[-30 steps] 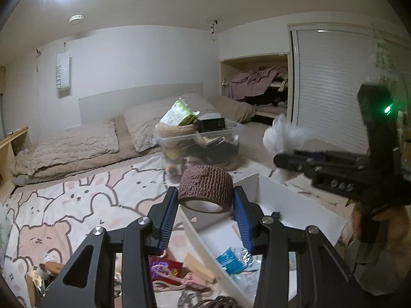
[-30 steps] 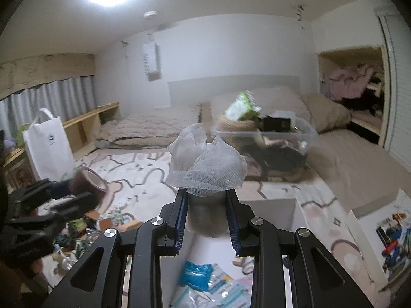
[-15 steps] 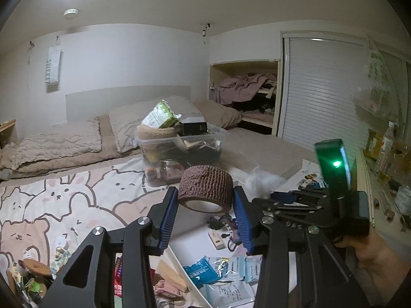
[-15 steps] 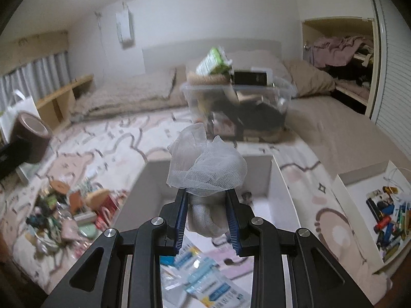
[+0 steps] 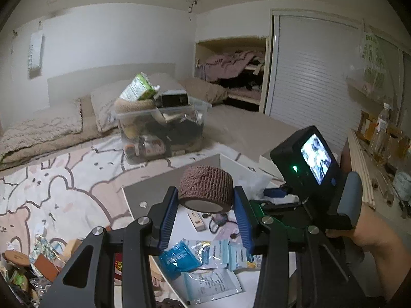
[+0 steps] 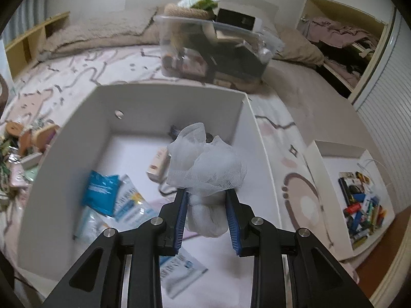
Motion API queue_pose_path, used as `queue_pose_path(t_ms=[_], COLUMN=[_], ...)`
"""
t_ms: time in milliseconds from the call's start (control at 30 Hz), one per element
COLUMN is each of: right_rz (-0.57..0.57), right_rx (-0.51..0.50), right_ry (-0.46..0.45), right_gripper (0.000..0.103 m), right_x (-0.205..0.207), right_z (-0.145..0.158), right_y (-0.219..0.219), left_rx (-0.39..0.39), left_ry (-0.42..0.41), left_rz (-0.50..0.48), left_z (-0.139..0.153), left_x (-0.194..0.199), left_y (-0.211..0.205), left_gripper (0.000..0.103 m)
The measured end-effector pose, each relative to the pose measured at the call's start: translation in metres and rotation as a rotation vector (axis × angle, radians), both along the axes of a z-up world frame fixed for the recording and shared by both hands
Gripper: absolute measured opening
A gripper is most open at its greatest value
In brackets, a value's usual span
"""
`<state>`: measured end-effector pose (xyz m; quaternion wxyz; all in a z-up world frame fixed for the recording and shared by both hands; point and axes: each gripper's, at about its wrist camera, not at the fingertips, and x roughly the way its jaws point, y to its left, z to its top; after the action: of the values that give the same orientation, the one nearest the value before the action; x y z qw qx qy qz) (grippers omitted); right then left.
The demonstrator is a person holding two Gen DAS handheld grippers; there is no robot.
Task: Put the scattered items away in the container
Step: 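Carry the brown roll and white mesh puff over to the white shoebox, then open the right gripper to drop the mesh puff into the shoebox, then lower the left gripper into the shoebox and open it to drop the roll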
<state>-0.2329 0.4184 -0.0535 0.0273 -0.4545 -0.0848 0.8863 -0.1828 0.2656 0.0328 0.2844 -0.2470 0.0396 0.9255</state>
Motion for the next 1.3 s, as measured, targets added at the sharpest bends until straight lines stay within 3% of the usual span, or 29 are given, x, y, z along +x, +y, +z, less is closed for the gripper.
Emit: queue_pose_path(t_ms=[133,200,267,600,933,1300], right_rz=[-0.013,-0.013,-0.01,0.034,0.047,0.082], right_rx=[0.015,0.001,-0.005,-0.049,-0.281,-0.298], right_ry=[-0.009,-0.012,-0.011,0.047,0.136,0.121], right_gripper=[0.03,0.037,0.083,0.084,0.084,0.084], right_x=[-0.001,0.0,-0.001,0.006,0.011,0.011], right_z=[-0.002,-0.002,-0.003,0.011,0.032,0.032], right_y=[0.006,0.01,0.013,0.01,0.017,0.005], left_rx=[-0.028,-0.042,-0.053,-0.079,-0.122,-0.131], left_ry=[-0.019,-0.031,-0.044,-0.105,-0.157,-0.256], left_rz=[-0.013,-0.02,-0.026,-0.046,-0.098,-0.149], left_z=[-0.011,-0.017,-0.023,-0.042,-0.056,-0.066], left_x=[-0.002,-0.003,-0.005,-0.012,-0.012,-0.014], left_y=[0.008,0.012,0.015,0.024,0.035,0.04], left_gripper=[0.043,0.043,0.043,0.043,0.043,0.043])
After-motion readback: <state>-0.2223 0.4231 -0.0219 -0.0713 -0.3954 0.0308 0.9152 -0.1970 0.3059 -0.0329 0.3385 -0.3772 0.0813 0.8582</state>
